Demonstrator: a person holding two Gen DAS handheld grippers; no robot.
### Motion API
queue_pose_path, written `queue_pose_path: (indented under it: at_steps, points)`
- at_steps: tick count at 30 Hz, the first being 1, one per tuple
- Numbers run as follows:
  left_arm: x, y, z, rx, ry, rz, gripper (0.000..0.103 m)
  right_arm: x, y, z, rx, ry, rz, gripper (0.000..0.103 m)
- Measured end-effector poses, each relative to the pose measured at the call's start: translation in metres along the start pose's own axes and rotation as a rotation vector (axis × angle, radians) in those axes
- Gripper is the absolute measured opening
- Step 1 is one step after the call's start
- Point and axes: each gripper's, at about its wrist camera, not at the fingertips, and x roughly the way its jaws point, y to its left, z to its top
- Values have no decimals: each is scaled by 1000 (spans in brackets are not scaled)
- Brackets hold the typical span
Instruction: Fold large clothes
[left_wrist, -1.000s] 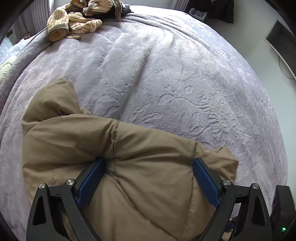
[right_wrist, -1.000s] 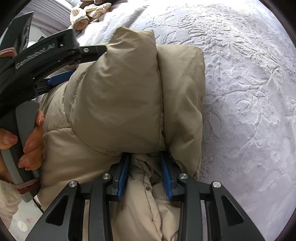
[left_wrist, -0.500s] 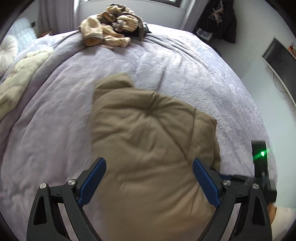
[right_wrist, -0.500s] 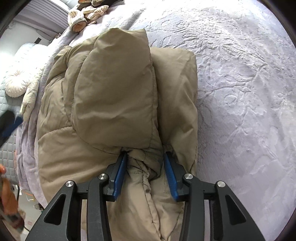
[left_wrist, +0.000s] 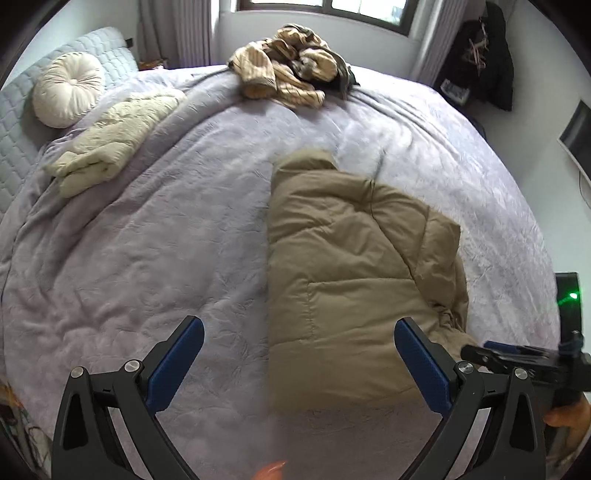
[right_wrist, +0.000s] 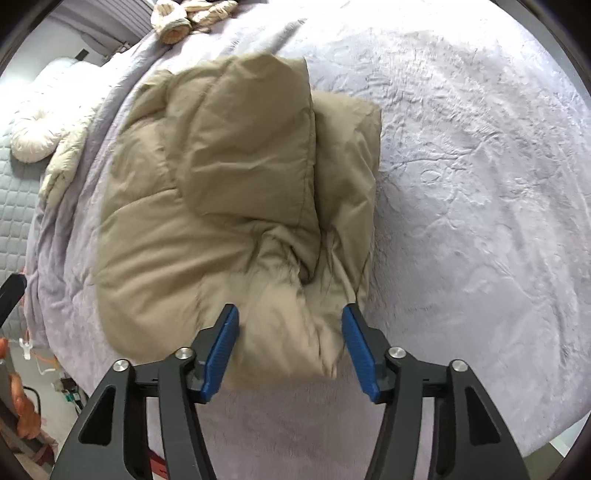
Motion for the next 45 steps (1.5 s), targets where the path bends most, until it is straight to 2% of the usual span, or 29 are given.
queue_pose_path:
  at_steps: [2, 3, 5, 6, 7, 8, 10, 13, 26, 45]
  points:
    - [-8, 1, -2, -10, 6, -35, 103, -18, 5, -7, -11, -24, 3, 82]
    - [-12, 1, -3, -11, 5, -37, 103, -25, 7, -9, -15, -37, -1, 82]
    - [-22, -5, -6, 12, -3, 1, 103, -49, 12, -16, -27, -80, -23, 84]
    - [-26, -9, -7, 30, -7, 23, 103, -60, 15, -19, -29, -111, -40, 90]
    - [-30, -13, -8, 42, -15, 38, 103, -65, 20, -21, -30, -135, -49, 90]
    - [-36, -15, -9, 46, -27, 48, 103, -79, 24, -25, -33, -196, -58, 91]
    - [-46, -18, -11, 38, -35, 49, 103, -93, 31, -30, -43, -237, -88, 103]
    - [-61, -22, -10, 21, -58, 68, 103, -111, 42, -30, -47, -289, -120, 103]
    - [-109, -29, -6, -1, -111, 117, 103, -172, 70, -39, -68, -415, -198, 103]
    - [-108, -24, -7, -32, -81, 139, 103, -173, 74, -36, -68, -411, -213, 103]
